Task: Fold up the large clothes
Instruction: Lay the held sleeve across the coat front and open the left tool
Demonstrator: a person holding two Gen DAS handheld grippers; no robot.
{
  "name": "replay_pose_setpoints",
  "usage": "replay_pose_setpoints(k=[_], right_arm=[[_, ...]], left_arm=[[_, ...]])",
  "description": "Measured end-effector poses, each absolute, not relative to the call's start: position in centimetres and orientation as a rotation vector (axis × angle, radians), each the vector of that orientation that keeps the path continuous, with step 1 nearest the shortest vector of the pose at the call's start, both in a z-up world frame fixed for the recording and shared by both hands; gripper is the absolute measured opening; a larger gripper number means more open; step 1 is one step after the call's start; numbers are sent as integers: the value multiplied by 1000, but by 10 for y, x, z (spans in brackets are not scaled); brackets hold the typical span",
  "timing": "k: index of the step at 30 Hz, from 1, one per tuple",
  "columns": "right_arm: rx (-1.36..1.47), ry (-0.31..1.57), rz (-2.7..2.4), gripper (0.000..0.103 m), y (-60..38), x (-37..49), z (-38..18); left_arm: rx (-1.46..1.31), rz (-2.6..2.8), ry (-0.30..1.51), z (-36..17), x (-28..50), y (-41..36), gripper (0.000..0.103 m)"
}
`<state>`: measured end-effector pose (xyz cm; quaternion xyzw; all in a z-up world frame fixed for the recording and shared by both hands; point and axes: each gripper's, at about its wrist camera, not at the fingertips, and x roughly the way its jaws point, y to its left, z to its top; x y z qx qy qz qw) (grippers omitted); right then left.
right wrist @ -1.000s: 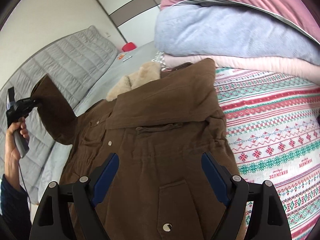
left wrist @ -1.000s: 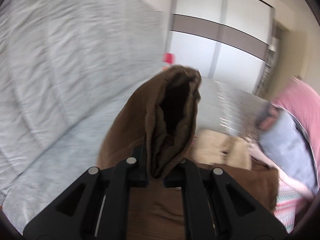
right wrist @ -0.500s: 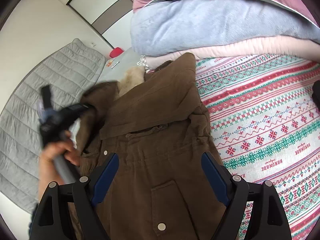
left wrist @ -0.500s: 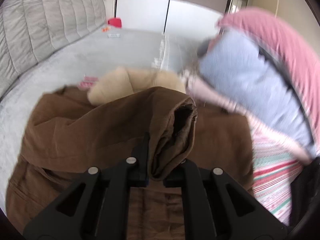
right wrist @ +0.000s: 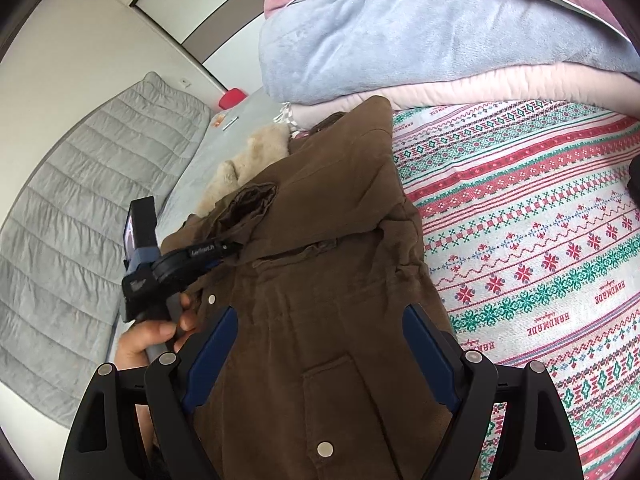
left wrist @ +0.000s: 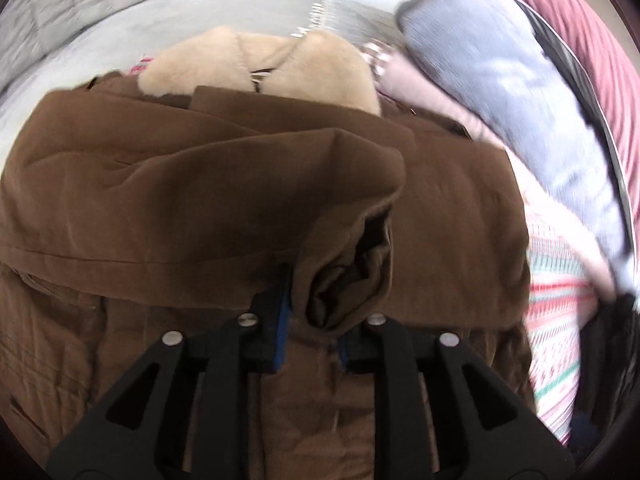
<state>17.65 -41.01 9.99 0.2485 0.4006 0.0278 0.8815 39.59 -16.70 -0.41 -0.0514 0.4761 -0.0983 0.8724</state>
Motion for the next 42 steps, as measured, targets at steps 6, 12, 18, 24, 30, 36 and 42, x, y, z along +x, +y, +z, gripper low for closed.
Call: replay_pose_setpoints(k=[6, 12, 18, 24, 30, 36, 42], right_arm=[[520, 840, 53, 86, -411, 178, 97], [529, 834, 44, 86, -416, 177, 99], [550, 832, 23, 86, -424, 178, 97], [561, 825, 10, 86, -429, 177, 99], [558, 829, 26, 86, -425, 177, 99], [549, 825, 35, 86, -420, 177, 100], [548, 841, 20, 86, -421, 180, 94]], left_arm=[[-169, -366, 947, 12, 365, -165, 53], [-121, -361, 912, 34, 374, -179, 61], [12, -260, 1012, 12, 417, -214, 61], [157, -108, 1024, -12, 445, -236, 48], [97, -59, 977, -4, 450, -230, 12], [-156, -100, 792, 35, 443, -203, 10], [-149, -111, 995, -16, 466, -212, 19]])
